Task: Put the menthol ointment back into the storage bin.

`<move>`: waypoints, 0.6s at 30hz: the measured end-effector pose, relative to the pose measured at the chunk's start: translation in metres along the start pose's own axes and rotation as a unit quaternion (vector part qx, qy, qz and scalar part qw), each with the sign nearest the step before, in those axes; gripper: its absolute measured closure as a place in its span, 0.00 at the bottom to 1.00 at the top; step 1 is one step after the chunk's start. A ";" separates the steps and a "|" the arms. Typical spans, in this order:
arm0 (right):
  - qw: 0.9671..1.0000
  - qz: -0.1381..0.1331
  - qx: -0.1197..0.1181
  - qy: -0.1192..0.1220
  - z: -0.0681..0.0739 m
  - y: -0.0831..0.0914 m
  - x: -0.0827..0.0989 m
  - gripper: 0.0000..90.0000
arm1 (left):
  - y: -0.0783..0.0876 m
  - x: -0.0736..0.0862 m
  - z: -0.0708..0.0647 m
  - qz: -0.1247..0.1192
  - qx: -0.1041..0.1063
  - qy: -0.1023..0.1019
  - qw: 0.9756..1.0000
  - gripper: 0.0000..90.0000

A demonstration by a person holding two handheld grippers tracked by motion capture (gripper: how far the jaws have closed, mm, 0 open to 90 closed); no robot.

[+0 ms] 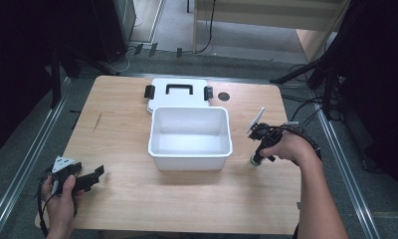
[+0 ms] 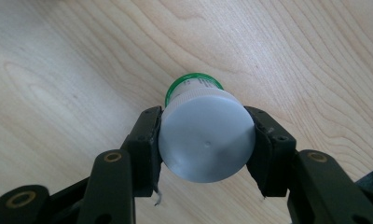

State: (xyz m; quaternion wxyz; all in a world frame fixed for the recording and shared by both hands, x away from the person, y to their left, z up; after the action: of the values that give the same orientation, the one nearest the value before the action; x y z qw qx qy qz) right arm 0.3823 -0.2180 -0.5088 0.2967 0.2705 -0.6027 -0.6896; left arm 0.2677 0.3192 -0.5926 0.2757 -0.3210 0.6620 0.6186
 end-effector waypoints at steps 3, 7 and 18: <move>1.000 -0.002 -0.005 -0.001 0.003 0.008 -0.001 0.57 | 0.000 0.000 0.000 0.000 0.000 0.000 1.000 0.16; 1.000 -0.003 0.001 0.000 0.005 0.021 -0.004 0.57 | 0.000 0.000 0.000 0.000 0.000 0.000 1.000 0.16; 1.000 -0.015 0.014 0.004 0.017 0.068 -0.021 0.57 | 0.000 0.000 0.000 -0.001 -0.002 -0.001 1.000 0.16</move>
State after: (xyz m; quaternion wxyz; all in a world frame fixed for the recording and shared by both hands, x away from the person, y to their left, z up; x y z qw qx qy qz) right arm 0.3901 -0.1978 -0.4392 0.2844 0.2866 -0.6072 -0.6843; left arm 0.2675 0.3191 -0.5923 0.2771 -0.3214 0.6602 0.6197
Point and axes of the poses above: each handheld gripper's, and its own axes: y roughly backward along the jaws, x roughly out of its underside, z roughly to its left, the point moved 6 cm from there along -y, roughly forward along the jaws, and after that the axes turned 9 degrees about -x, right-handed, at the moved point
